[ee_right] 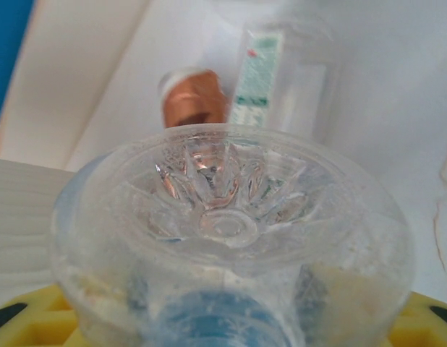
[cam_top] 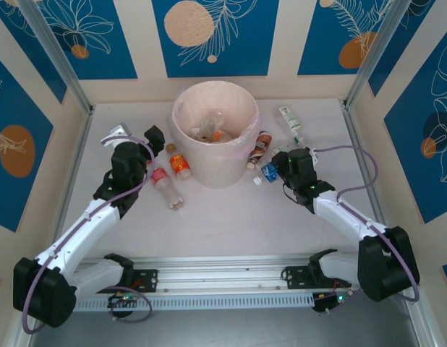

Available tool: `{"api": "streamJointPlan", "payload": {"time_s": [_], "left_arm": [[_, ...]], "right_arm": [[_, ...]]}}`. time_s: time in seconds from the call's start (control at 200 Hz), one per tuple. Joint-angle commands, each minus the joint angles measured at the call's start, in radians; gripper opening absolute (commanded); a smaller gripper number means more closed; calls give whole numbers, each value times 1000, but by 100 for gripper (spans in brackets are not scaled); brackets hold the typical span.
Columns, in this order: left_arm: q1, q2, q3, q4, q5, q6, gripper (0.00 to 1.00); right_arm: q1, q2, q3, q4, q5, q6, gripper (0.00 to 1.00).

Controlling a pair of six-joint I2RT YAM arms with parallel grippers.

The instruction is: Put the plastic bottles in the bin

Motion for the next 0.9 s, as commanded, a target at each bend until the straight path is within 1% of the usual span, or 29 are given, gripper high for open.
{"api": "streamJointPlan", "payload": {"time_s": [0.0, 0.21, 0.32, 0.43, 0.59, 0.715, 0.82, 0.895], "left_arm": [[17, -2, -6, 34, 18, -4, 100], [17, 3, -5, 39, 46, 23, 100], [18, 2, -7, 38, 58, 29, 100], [17, -2, -14, 38, 57, 17, 100], [19, -6, -3, 3, 52, 16, 100], [19, -25, -11, -4, 51, 16, 100], [19, -44, -17, -11, 46, 17, 100], [21, -59, -22, -16, 45, 21, 100]], "right_arm": [[-29, -56, -3, 59, -32, -132, 27], [-102, -152, 16, 119, -164, -217, 25], [-129, -181, 71, 147, -225, -267, 24], [-136, -173, 155, 171, -288, -322, 24], [-133, -110, 315, 201, -372, -359, 24], [-113, -23, 437, 211, -439, -399, 24], [-81, 62, 553, 170, -483, -449, 24], [-51, 124, 640, 104, -490, -498, 24]]}}
